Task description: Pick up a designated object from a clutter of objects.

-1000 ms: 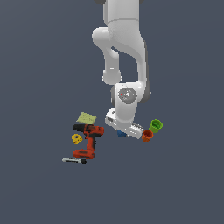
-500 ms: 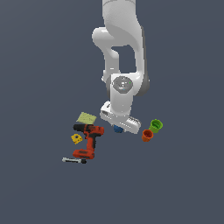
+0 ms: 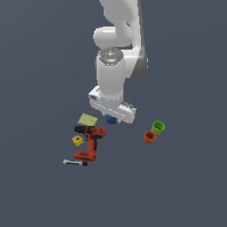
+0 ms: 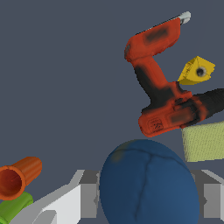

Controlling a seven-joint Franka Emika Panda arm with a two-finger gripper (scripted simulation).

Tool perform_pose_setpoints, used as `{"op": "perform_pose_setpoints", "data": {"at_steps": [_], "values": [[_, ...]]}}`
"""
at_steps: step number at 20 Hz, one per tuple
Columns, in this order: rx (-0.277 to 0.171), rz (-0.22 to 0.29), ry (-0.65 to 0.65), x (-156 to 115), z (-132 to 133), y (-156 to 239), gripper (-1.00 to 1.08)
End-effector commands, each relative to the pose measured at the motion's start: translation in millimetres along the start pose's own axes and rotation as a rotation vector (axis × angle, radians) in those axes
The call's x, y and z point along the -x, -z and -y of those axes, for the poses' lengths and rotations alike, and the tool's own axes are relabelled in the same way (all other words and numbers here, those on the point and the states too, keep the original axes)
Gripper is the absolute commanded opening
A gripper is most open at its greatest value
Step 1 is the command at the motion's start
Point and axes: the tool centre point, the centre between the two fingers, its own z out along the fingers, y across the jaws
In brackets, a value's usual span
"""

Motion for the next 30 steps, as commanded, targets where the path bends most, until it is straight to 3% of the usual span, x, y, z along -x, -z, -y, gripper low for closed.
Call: {"op": "perform_pose_setpoints", "data": {"at_steps": [1,17,30], "values": [[0.0,0.0,0.0,-5,-12,28,-1.0],[0.001,-0.001,0.0,-34,-74,178,-1.0],[0.001,-0.001,0.001,-46,-90,221,-1.0]]}}
